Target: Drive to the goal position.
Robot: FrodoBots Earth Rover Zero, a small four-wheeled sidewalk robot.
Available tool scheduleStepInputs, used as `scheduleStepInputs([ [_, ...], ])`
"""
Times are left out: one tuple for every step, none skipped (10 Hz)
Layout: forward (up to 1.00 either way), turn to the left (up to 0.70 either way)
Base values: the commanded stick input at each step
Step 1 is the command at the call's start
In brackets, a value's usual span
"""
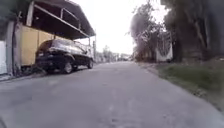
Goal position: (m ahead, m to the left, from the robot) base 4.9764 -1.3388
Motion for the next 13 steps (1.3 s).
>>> scheduleStepInputs([
  [1.00, 0.05],
  [1.00, 0.05],
  [1.00, 0.05],
  [1.00, 0.05],
  [1.00, 0.05],
  [1.00, 0.05],
  [1.00, 0.05],
  [1.00, 0.05],
  [1.00, 0.05],
  [1.00, 0.05],
  [1.00, 0.05],
  [1.00, 0.05],
  [1.00, 0.05],
])
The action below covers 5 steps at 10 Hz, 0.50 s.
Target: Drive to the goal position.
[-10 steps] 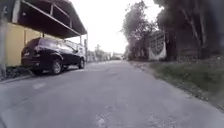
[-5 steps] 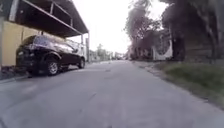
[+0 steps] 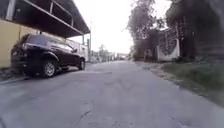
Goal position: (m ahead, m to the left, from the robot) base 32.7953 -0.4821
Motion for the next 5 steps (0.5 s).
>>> scheduleStepInputs([
  [1.00, 0.01],
  [1.00, -0.35],
  [1.00, -0.35],
  [1.00, -0.35],
  [1.00, -0.35],
])
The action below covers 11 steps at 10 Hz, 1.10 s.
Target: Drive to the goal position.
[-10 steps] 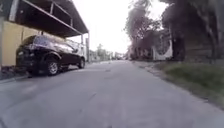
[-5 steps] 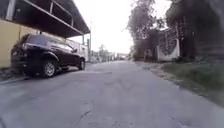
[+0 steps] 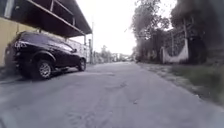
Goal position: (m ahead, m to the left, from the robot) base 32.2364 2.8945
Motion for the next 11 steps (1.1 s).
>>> scheduleStepInputs([
  [1.00, -0.35],
  [1.00, -0.35],
  [1.00, -0.35],
  [1.00, -0.35],
  [1.00, -0.35],
  [1.00, -0.35],
  [1.00, -0.35],
  [1.00, -0.13],
  [1.00, 0.05],
  [1.00, 0.05],
  [1.00, 0.05],
])
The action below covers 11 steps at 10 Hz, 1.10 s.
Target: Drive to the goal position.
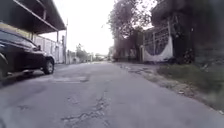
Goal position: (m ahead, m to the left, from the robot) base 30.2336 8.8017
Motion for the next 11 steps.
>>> scheduleStepInputs([
  [1.00, 0.05],
  [1.00, 0.05],
  [1.00, 0.05],
  [1.00, 0.05],
  [1.00, 0.05],
  [1.00, 0.05],
  [1.00, 0.05],
  [1.00, 0.05],
  [1.00, 0.05],
  [1.00, 0.05],
  [1.00, 0.05],
])
